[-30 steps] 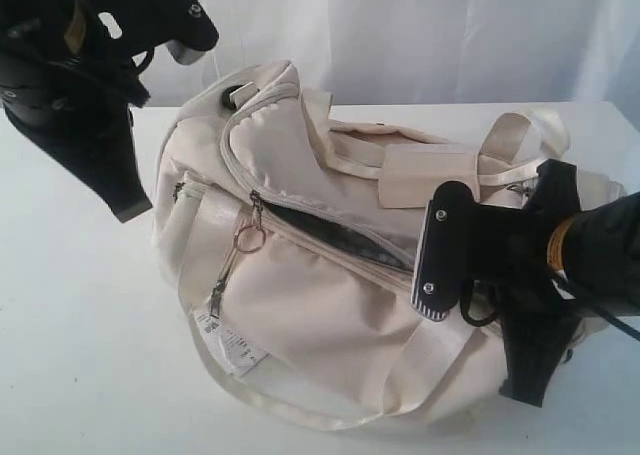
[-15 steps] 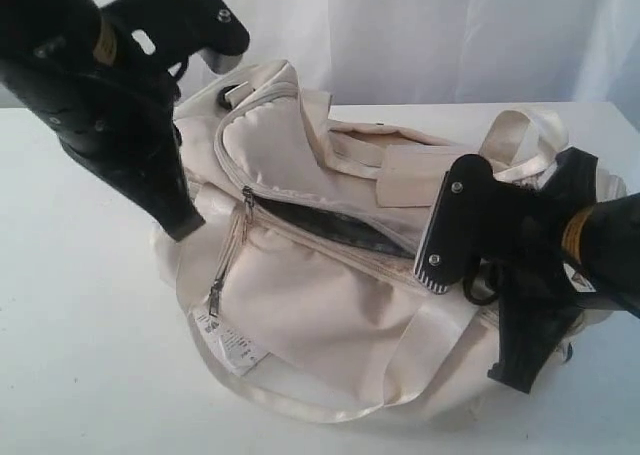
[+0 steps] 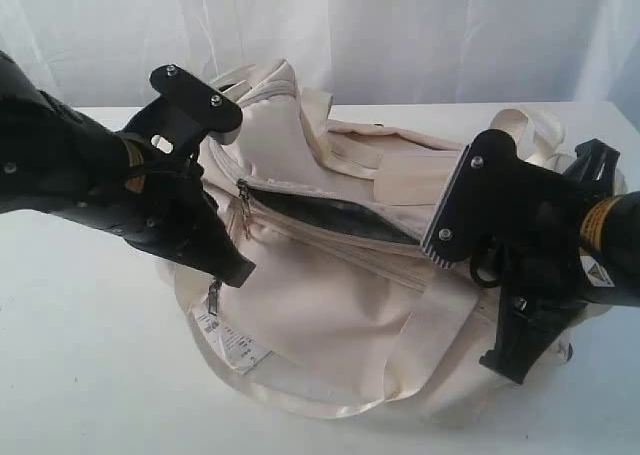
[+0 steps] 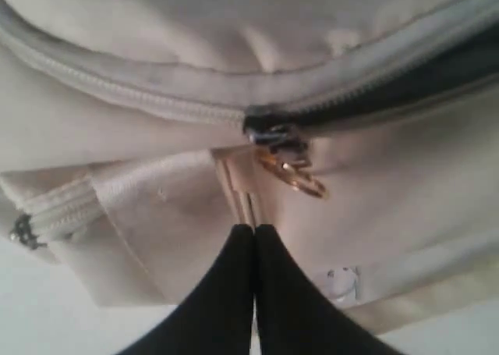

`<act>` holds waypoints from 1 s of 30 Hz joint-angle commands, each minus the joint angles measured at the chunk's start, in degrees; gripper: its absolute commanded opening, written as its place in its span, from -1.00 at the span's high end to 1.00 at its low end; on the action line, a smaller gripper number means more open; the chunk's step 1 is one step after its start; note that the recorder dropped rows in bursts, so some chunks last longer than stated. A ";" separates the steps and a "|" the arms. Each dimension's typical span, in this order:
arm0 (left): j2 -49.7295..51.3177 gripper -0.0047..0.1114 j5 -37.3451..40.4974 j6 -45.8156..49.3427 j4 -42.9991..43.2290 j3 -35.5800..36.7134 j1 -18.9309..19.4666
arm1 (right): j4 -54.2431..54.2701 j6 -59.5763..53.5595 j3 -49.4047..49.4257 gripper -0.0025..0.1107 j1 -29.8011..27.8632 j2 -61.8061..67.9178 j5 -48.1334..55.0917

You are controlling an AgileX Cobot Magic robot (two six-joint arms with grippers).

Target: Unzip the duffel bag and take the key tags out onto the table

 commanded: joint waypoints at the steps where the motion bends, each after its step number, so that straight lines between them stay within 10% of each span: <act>1: -0.40 0.39 -4.04 -2.33 -0.69 0.51 0.20 | 0.28 0.84 0.14 0.89 -0.45 -0.66 0.02; 7: -0.40 -0.37 -4.52 -4.58 -0.85 0.51 0.20 | 0.92 0.84 0.14 0.89 -0.45 -0.66 -1.80; 18: 3.66 -0.37 -8.32 -5.12 -0.85 0.51 0.20 | 1.26 0.84 0.14 0.89 -0.45 -0.66 -2.48; 30: 2.89 0.92 -3.85 -4.68 3.65 0.28 0.20 | 1.64 0.98 0.14 0.89 -0.45 -0.66 -2.21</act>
